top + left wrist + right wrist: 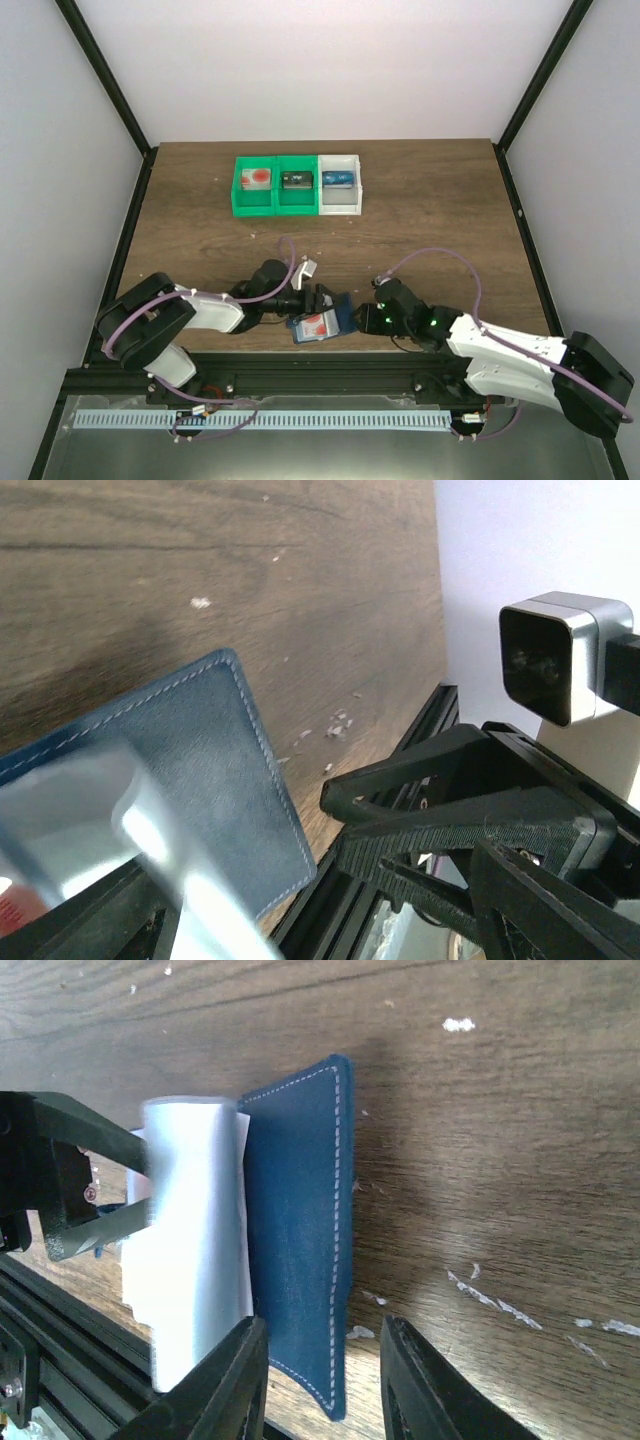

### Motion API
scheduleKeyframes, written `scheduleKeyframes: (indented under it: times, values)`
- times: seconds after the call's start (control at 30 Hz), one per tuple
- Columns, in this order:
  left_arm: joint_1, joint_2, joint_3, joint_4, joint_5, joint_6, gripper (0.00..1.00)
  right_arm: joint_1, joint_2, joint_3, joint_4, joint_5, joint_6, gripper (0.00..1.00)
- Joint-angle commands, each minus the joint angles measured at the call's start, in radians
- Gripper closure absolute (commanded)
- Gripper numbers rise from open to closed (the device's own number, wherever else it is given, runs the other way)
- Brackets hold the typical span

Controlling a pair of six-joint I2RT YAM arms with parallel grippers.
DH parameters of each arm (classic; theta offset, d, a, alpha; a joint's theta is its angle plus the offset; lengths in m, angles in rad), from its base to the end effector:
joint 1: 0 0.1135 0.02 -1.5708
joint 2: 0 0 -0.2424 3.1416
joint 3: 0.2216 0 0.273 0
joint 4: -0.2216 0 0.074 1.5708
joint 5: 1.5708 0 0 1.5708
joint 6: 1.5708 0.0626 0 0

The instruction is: Take the credit cards out of the card holder

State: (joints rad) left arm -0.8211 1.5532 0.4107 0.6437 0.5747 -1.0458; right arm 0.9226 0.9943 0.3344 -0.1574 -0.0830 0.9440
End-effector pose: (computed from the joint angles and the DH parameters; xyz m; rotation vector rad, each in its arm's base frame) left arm 0.1741 -0.2369 0.0780 0.1523 2.4762 -1.5963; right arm 0.1337 0.1852 0.1014 -0.0150 2.6146 0.8958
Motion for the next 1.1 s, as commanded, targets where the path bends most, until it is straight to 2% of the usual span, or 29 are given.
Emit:
scheduleKeyframes:
  times: [0.0, 0.1, 0.33, 0.67, 0.93, 1.07]
  values:
    - [-0.004, 0.013, 0.053, 0.023, 0.022, 0.020, 0.20, 0.005, -0.039, 0.063, -0.112, 0.040, -0.031, 0.67]
    - [-0.006, 0.027, 0.068, 0.029, 0.029, 0.017, 0.20, 0.005, -0.063, 0.060, -0.103, 0.020, -0.032, 0.69]
    - [-0.007, 0.068, 0.077, 0.062, 0.043, 0.008, 0.20, 0.041, -0.095, 0.052, 0.055, -0.103, -0.079, 0.85]
    - [-0.006, 0.102, 0.134, 0.047, 0.056, 0.013, 0.20, 0.075, 0.047, 0.033, 0.212, -0.103, -0.048, 0.99]
    - [0.005, 0.040, 0.124, -0.022, 0.014, 0.036, 0.21, 0.076, 0.182, 0.016, 0.243, -0.048, -0.002, 1.00]
    - [0.044, -0.046, 0.096, -0.151, -0.027, 0.074, 0.28, 0.076, 0.206, -0.014, 0.246, -0.033, 0.023, 0.99]
